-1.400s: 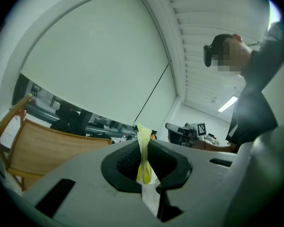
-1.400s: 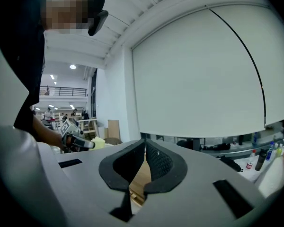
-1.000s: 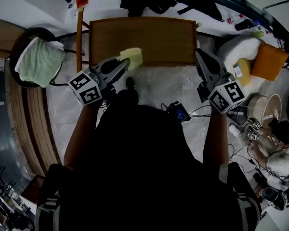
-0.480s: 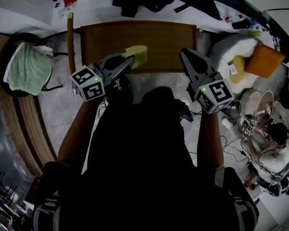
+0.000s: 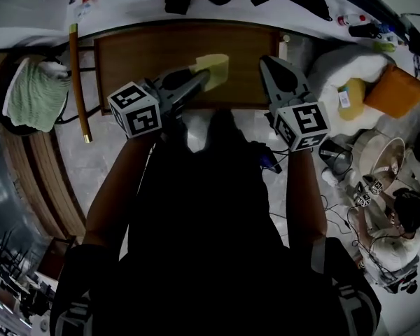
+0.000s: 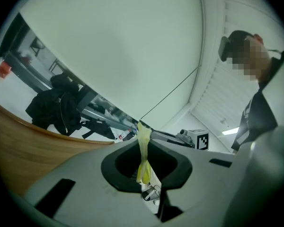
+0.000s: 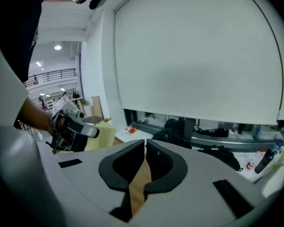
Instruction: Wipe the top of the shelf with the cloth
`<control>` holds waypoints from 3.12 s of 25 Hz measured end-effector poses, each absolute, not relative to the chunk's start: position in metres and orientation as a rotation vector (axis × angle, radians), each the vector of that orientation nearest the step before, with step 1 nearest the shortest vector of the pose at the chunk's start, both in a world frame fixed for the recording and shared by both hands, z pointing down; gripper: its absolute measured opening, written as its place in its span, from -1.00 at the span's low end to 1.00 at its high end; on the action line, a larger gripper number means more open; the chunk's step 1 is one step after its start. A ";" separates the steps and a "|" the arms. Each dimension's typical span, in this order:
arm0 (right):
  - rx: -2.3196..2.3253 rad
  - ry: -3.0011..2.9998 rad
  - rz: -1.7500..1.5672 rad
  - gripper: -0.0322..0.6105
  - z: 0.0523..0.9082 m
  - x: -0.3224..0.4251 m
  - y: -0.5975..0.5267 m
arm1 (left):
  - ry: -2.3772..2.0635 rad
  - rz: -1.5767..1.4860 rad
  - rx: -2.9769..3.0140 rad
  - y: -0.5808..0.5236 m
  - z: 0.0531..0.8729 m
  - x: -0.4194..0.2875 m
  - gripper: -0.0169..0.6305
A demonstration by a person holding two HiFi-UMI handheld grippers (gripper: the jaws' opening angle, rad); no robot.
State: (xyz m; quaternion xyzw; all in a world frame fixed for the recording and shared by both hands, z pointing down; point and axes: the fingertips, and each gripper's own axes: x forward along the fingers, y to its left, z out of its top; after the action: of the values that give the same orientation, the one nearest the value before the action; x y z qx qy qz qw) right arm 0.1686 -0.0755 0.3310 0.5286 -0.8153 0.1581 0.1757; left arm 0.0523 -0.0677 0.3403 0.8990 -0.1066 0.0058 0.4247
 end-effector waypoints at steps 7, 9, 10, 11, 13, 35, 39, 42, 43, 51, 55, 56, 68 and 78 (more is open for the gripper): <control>1.458 -2.212 0.508 -0.82 0.382 0.244 -0.093 | -0.248 0.142 2.221 -0.083 0.386 0.158 -0.86; 1.445 -2.170 0.507 -0.82 0.396 0.262 -0.095 | -0.241 0.163 2.192 -0.086 0.403 0.185 -0.87; 1.443 -2.158 0.519 -0.82 0.403 0.271 -0.095 | -0.241 0.171 2.175 -0.088 0.411 0.196 -0.86; 1.448 -2.149 0.537 -0.82 0.408 0.279 -0.095 | -0.246 0.182 2.160 -0.090 0.420 0.207 -0.86; 1.471 -2.129 0.567 -0.82 0.417 0.295 -0.097 | -0.269 0.207 2.132 -0.098 0.439 0.226 -0.87; 1.507 -2.051 0.792 -0.82 0.488 0.304 -0.101 | -0.566 0.544 1.969 -0.140 0.564 0.276 -0.86; 1.482 -2.061 0.792 -0.82 0.488 0.294 -0.097 | -0.601 0.591 1.972 -0.141 0.572 0.273 -0.86; 1.467 -2.066 0.787 -0.82 0.487 0.286 -0.095 | -0.604 0.646 2.014 -0.143 0.573 0.271 -0.86; 1.465 -2.065 0.787 -0.82 0.488 0.284 -0.094 | -0.604 0.673 2.034 -0.142 0.574 0.269 -0.86; 1.439 -2.073 0.781 -0.82 0.486 0.265 -0.092 | -0.654 0.761 2.094 -0.145 0.575 0.231 -0.86; 1.415 -2.080 0.766 -0.82 0.484 0.247 -0.094 | -0.685 0.749 2.073 -0.149 0.577 0.203 -0.86; 1.411 -2.079 0.765 -0.82 0.484 0.242 -0.094 | -0.691 0.747 2.071 -0.150 0.577 0.196 -0.86; 1.325 -2.114 0.741 -0.82 0.479 0.157 -0.102 | -0.785 0.762 2.055 -0.168 0.582 0.100 -0.86; 1.282 -2.114 0.716 -0.82 0.473 0.103 -0.109 | -0.844 0.791 2.036 -0.187 0.586 0.025 -0.86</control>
State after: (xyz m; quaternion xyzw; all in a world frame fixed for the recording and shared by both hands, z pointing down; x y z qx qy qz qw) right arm 0.1035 -0.1086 0.4729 0.4781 -0.7885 0.2671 0.2799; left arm 0.0251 -0.1867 0.5858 0.8010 -0.3318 0.3110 0.3893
